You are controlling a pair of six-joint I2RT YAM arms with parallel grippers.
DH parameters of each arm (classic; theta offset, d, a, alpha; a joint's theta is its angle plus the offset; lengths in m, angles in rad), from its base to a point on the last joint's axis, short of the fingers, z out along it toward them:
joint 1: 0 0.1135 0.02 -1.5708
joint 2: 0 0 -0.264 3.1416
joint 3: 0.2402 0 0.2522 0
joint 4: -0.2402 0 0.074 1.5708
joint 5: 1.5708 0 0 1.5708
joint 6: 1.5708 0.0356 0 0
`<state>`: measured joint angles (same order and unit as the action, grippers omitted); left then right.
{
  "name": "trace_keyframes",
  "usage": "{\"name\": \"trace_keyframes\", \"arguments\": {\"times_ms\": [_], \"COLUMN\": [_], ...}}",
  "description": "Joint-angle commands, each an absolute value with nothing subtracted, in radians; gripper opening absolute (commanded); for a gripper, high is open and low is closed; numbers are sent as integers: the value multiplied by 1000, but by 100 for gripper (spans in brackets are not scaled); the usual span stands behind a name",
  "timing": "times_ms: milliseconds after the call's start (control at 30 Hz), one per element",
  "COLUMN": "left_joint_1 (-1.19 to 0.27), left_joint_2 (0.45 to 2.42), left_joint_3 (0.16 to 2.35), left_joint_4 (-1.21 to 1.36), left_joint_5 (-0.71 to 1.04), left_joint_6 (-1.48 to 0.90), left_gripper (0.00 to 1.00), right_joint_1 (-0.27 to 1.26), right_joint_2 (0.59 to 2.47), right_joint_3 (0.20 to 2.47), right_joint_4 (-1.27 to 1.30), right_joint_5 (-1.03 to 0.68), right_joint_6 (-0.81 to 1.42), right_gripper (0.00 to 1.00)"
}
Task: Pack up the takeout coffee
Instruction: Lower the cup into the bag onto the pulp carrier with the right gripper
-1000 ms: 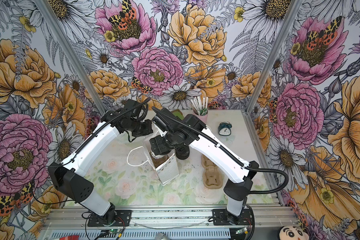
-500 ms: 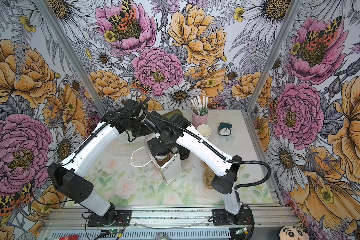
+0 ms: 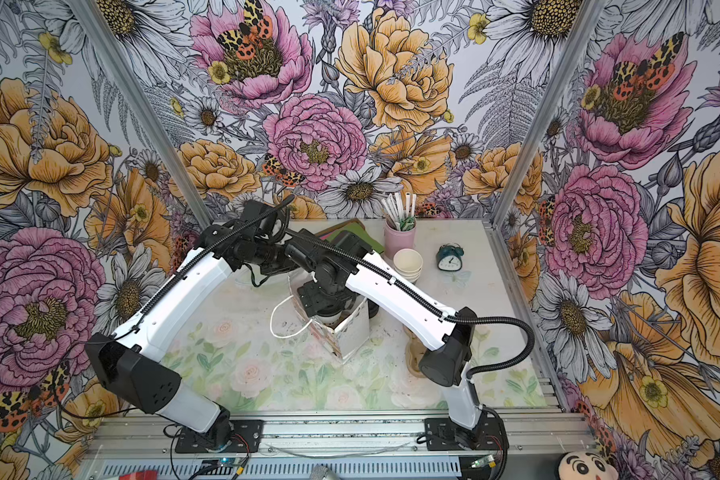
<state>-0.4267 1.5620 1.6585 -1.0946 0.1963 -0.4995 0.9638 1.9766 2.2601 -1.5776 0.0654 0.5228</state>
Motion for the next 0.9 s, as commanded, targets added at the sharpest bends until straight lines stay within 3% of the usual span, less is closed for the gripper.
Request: {"name": "trace_keyframes", "arguments": {"times_ms": [0,867], "left_joint_1": [-416,-395], "left_joint_2": [1532,1490], "left_joint_3": [1647,1596], "left_joint_4": [-1062,-1030], "left_joint_5": [219,212], "left_joint_6": [-515,-525], "left_gripper": [0,0], "right_joint_1": [971,930], "right_joint_2": [1991,2025], "right_joint_3": [2225,2122], "right_joint_4": [-1548,-1476], "right_joint_5": [80,76], "right_joint_6": [509,487], "right_gripper": [78,78]}}
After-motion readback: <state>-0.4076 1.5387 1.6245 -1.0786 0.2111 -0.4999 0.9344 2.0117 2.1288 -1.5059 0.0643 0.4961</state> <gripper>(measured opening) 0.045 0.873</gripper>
